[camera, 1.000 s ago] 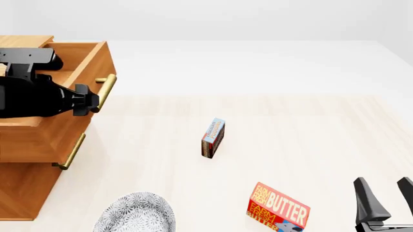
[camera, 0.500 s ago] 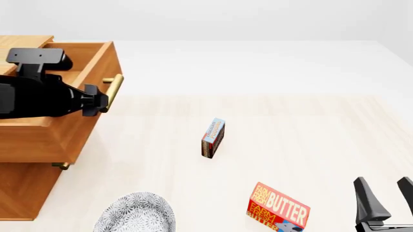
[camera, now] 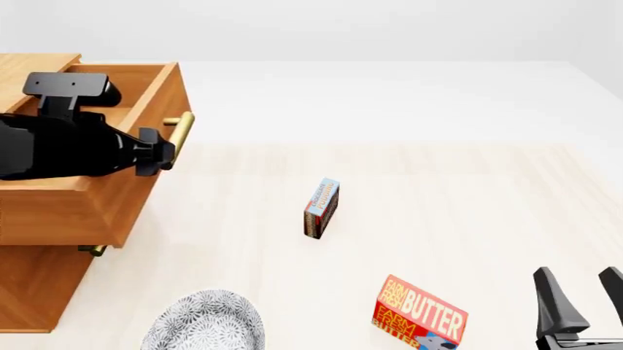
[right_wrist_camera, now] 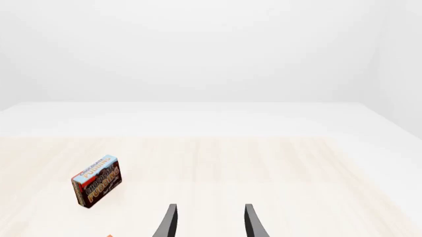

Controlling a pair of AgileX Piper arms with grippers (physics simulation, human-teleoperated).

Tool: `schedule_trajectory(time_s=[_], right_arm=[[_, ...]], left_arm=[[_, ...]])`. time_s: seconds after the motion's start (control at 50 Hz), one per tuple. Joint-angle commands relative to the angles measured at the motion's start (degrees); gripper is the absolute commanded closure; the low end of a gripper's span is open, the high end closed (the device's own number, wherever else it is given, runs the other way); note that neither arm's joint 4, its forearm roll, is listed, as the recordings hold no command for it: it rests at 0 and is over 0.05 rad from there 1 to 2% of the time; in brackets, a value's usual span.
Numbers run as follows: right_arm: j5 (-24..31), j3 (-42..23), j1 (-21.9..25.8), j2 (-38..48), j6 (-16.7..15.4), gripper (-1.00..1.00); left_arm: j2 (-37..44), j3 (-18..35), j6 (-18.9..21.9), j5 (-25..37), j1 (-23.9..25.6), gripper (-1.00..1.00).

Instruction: Put the chocolate pudding in the top drawer of the cabinet and close it.

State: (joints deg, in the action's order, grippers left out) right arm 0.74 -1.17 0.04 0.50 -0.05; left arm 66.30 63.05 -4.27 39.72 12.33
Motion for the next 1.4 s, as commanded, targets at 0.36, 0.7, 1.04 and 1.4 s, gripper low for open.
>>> schedule_trajectory(time_s=[0.36, 0.7, 1.04, 1.4], right_arm=[[0.1, 0.0, 0.0, -0.1, 0.0, -1.00], [0.1, 0.0, 0.0, -0.1, 0.0, -1.00], [0.1, 0.0, 0.0, -0.1, 0.0, -1.00], [0.1, 0.0, 0.0, -0.1, 0.0, -1.00]], left_arm=[[4.4, -4.3, -2.3, -2.8, 3.7, -1.00], [5.3, -3.1, -2.4, -2.6, 4.9, -1.00], [6.9, -1.8, -2.9, -3.1, 7.1, -1.00], [6.9, -2.6, -3.5, -5.2, 9.5, -1.00]])
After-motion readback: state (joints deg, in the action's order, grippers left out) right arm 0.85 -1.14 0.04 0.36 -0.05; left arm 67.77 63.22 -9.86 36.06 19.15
